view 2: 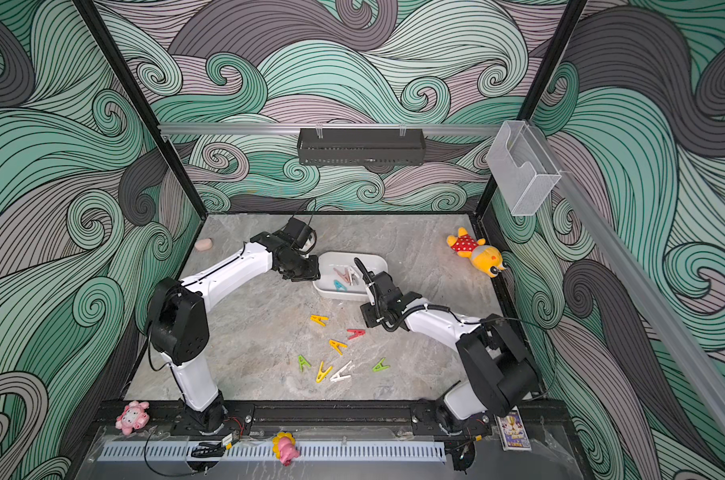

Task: Put the clothespins into the storage box
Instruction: Pick up the clothespin from the center of the board.

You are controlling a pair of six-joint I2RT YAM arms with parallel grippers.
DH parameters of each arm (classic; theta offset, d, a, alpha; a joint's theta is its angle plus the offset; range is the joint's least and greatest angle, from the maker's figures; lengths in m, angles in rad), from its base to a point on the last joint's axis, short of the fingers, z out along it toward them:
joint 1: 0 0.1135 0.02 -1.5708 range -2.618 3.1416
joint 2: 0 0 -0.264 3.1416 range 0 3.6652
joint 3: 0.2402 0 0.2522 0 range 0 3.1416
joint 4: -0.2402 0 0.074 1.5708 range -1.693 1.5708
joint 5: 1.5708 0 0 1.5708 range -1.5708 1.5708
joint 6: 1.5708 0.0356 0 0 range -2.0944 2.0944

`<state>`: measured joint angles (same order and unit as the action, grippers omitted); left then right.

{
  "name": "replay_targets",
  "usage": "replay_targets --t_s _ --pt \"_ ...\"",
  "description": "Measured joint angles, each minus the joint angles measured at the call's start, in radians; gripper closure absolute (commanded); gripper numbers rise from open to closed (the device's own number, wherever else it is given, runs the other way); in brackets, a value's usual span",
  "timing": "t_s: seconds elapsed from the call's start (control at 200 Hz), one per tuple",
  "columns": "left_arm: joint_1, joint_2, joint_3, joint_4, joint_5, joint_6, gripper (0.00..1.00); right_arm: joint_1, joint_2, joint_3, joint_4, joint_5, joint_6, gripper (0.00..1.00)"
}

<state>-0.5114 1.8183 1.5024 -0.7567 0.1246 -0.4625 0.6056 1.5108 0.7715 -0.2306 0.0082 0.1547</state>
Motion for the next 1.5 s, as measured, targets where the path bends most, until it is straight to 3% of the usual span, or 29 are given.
replay_targets --t_s 0.535,0.82,1.165,1.501 --pt "0.003 -0.052 -0.041 -0.002 -0.043 0.000 0.61 0.002 0.112 0.051 0.077 -0.021 0.114 0.34" --pt "0.011 -0.130 -0.091 0.001 -0.076 0.000 0.61 0.034 0.173 0.089 0.077 0.013 0.147 0.39" --pt "0.014 -0.148 -0.092 0.002 -0.089 0.000 0.62 0.048 0.220 0.114 0.076 0.068 0.171 0.54" --pt "0.014 -0.150 -0.093 0.002 -0.090 0.000 0.61 0.057 0.222 0.115 0.074 0.087 0.172 0.56"
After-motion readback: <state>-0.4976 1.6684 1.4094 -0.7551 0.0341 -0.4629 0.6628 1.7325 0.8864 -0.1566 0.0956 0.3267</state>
